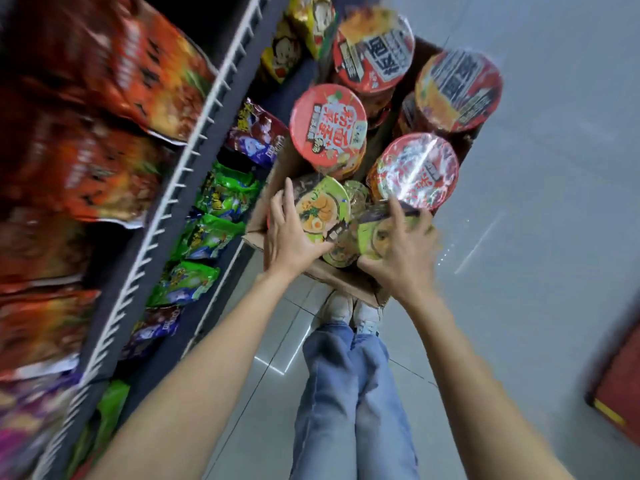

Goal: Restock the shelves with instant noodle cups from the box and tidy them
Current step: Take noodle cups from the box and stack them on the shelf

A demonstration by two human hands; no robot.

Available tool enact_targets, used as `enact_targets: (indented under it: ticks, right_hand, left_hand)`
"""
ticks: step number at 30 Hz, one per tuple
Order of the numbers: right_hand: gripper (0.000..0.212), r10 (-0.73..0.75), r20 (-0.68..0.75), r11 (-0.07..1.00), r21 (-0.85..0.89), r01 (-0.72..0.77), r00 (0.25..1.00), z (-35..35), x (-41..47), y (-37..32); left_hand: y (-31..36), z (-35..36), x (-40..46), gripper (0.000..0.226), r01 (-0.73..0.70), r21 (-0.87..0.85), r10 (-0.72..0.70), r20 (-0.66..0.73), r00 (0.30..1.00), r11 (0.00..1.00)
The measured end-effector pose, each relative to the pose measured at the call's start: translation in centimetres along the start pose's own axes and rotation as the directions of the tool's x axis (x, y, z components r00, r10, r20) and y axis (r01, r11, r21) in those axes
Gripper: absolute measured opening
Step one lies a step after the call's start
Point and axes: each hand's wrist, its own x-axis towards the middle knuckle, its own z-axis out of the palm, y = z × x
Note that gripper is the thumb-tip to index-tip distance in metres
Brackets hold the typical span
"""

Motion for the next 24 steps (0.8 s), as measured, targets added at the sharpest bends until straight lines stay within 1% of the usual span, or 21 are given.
enact_targets:
  ticks: [2,4,5,8,12,14,16,18,21,22,24]
  right_hand:
    - [0.106,0.057,-0.122,0.972,0.234,-0.027,0.991,-5.5,-3.7,-1.5]
    - [0.105,0.083,-0.224,0.929,0.37,0.006,0.971,-10.4,-7.7,-3.2]
    - [0.103,0.057,-0.26,0.914,0.402,0.055,0.964,-12.7,-9.7,-4.1]
    - [0.1,-0.098,-0.304,0.885,0.408,0.222,0.948,-18.4,-15.9,-7.2]
    - [0.098,-0.322,-0.347,0.859,0.283,0.426,0.881,-23.3,-22.8,-11.3]
    - [0.095,-0.401,-0.371,0.829,0.242,0.504,0.837,-24.8,-25.7,-12.4]
    - [0.097,-0.446,-0.385,0.79,0.255,0.557,0.808,-26.2,-28.7,-13.0]
    - [0.109,-0.463,-0.39,0.753,0.3,0.585,0.796,-27.3,-31.6,-13.2]
    - [0.123,-0.468,-0.409,0.683,0.395,0.614,0.783,-28.1,-35.8,-13.2]
    - [0.125,-0.471,-0.404,0.629,0.469,0.619,0.784,-28.0,-37.3,-13.2]
    - [0.129,-0.526,-0.37,0.437,0.655,0.616,0.766,-27.7,-40.6,-13.4]
  left_hand:
    - [1.2,-3.6,-2.4,0.124,-0.013,0.043,0.011,0.042,0.999,0.999]
    - [2.4,-7.4,-4.9,0.125,-0.065,0.127,0.055,0.087,0.995,0.99]
    - [3.2,-9.3,-6.3,0.124,-0.105,0.171,0.086,0.114,0.99,0.98]
    - [6.0,-14.9,-10.6,0.116,-0.232,0.232,0.196,0.168,0.966,0.945]
    - [9.7,-21.8,-16.2,0.114,-0.349,0.21,0.32,0.162,0.934,0.913]
    - [10.8,-24.8,-19.7,0.117,-0.395,0.173,0.375,0.138,0.917,0.902]
    - [11.0,-27.0,-23.6,0.117,-0.422,0.185,0.412,0.088,0.907,0.888]
    - [10.7,-28.6,-27.8,0.121,-0.408,0.165,0.411,0.022,0.912,0.898]
    - [10.3,-30.2,-34.2,0.122,-0.368,0.01,0.367,-0.083,0.926,0.93]
    - [10.0,-30.6,-36.4,0.119,-0.359,-0.056,0.35,-0.13,0.928,0.932]
    - [9.5,-31.4,-40.9,0.117,-0.349,-0.164,0.31,-0.222,0.924,0.923]
